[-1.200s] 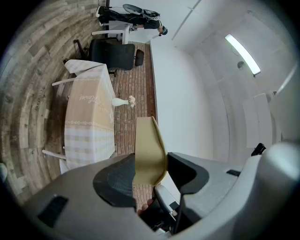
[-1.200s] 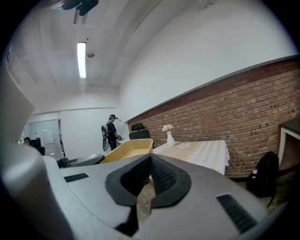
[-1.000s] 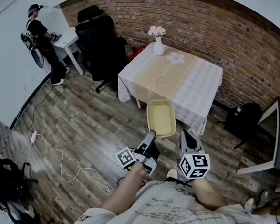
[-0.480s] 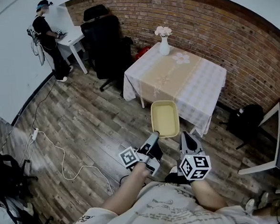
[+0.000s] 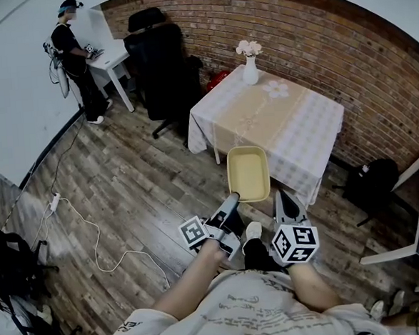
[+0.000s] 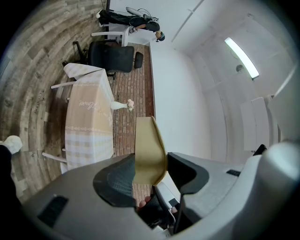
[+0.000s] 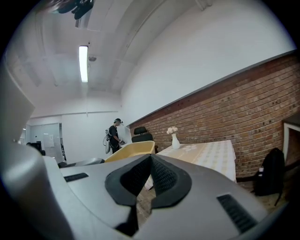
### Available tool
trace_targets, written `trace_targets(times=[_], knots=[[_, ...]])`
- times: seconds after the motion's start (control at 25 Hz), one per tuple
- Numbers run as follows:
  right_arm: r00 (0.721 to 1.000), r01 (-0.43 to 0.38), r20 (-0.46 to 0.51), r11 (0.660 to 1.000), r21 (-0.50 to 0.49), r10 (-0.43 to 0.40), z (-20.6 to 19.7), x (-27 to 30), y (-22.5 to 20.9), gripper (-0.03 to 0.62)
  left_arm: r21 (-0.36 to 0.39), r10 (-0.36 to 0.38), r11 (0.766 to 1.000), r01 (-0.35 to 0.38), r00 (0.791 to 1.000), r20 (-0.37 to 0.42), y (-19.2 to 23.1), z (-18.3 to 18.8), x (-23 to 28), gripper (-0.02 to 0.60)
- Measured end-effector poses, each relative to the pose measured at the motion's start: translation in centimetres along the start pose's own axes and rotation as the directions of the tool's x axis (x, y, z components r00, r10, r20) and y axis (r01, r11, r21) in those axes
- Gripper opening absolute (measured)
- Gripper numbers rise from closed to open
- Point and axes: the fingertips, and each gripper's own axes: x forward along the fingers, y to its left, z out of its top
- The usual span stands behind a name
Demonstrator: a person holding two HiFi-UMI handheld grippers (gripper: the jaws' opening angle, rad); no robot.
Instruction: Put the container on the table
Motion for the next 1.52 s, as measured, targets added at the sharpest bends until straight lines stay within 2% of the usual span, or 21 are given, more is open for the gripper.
trace_targets(times=[0.24, 0.6, 1.0, 1.52], knots=[[0.999, 0.013, 0.032, 1.0, -0.014, -0.012, 1.6, 4.3, -1.6, 0.002, 0.001, 0.011, 1.0, -0.011, 1.0, 0.013, 1.1, 3.0, 2.7, 0.215], [1.0, 0.009, 0.023, 0.999, -0.032, -0.009, 2.5, 11.2, -3.8, 0.002, -0.005, 0.027, 1.0, -0.027, 0.999, 0.021, 3.6, 7.3, 7.6, 0.215], [1.0, -0.004, -0.016, 1.0, -0.03, 0.003, 2.8, 19.4, -6.6, 0.002, -0.013, 0.053, 0.999, -0.053, 0.998, 0.037, 6.5, 12.0, 13.3, 0.216], [0.998, -0.041, -0.05, 0.999, -0.026, 0.04, 5.4, 29.4, -11.3, 0.002, -0.019, 0.095, 0.995, -0.094, 0.993, 0.064, 10.2, 17.4, 22.4, 0.215]])
